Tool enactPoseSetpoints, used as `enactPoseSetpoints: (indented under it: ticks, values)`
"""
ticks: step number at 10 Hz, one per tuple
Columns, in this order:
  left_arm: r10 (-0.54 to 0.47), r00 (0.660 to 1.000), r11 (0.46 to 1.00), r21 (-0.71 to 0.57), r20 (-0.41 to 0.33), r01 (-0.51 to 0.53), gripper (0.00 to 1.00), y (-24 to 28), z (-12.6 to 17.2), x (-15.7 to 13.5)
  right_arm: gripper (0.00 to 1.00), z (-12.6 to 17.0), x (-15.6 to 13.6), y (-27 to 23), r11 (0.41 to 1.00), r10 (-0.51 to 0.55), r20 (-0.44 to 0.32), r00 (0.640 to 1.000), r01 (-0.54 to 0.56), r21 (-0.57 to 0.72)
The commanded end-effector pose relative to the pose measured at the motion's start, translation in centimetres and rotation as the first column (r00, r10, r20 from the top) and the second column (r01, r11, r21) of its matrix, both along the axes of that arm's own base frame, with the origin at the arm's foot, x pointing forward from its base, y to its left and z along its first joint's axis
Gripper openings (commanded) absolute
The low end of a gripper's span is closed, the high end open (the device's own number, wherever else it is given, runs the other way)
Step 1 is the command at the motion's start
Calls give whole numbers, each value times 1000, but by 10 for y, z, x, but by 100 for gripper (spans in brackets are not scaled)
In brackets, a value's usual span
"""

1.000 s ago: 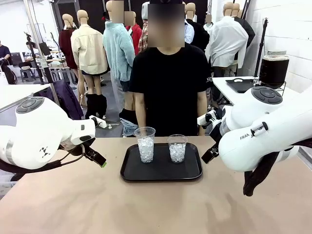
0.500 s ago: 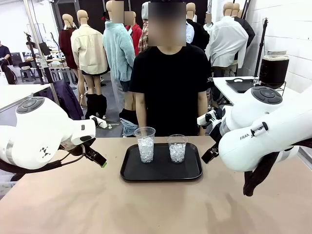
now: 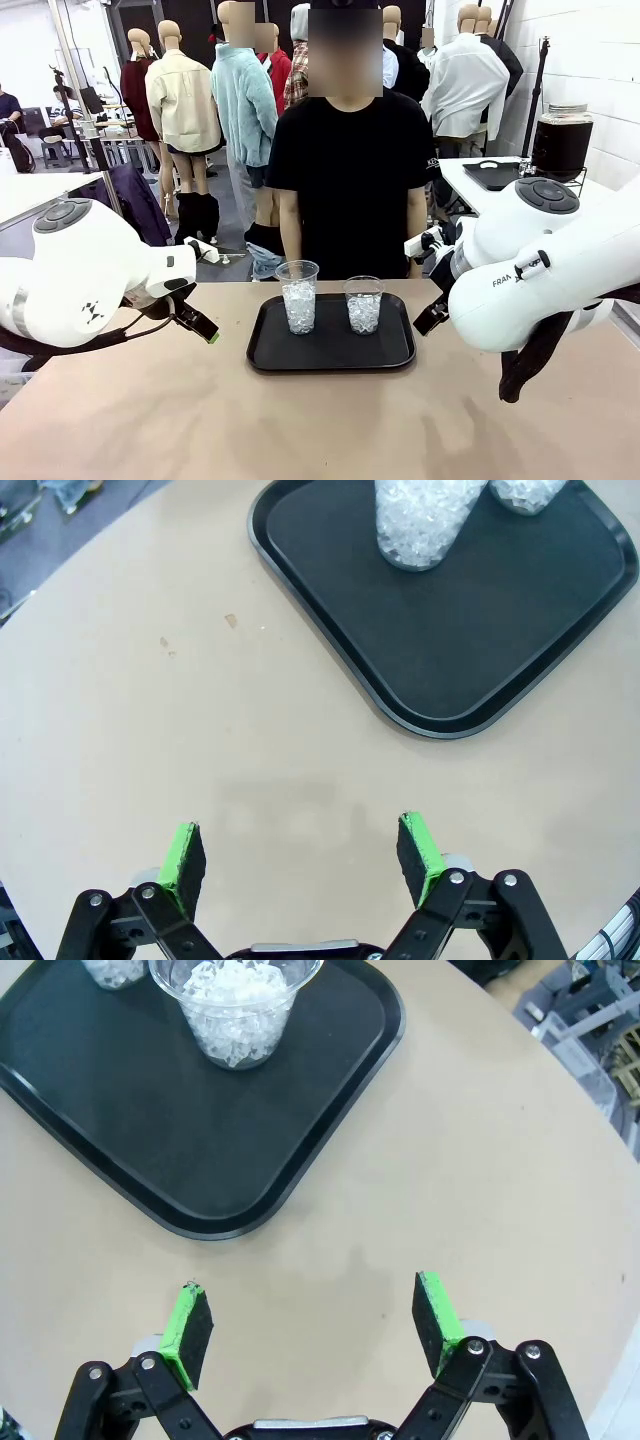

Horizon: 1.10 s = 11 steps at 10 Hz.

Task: Pour the drink into the iced cup.
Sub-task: Pick up the iced cup indicated by the human and present it to them.

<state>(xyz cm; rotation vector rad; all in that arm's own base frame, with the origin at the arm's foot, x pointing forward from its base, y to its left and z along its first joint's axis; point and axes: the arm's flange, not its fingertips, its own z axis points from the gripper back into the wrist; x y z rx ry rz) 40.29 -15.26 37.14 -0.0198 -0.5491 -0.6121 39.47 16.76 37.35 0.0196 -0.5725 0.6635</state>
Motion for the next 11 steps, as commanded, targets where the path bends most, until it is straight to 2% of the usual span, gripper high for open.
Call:
enactPoseSetpoints:
  ticks: [1, 11]
  values:
    - [3, 1000, 1000, -2, 0, -3, 100, 1, 0, 0, 100, 0, 0, 0, 1000, -1, 0, 1000, 1, 1]
    - [3, 1000, 1000, -2, 0, -3, 100, 1, 0, 0, 100, 0, 0, 0, 1000, -1, 0, 1000, 1, 1]
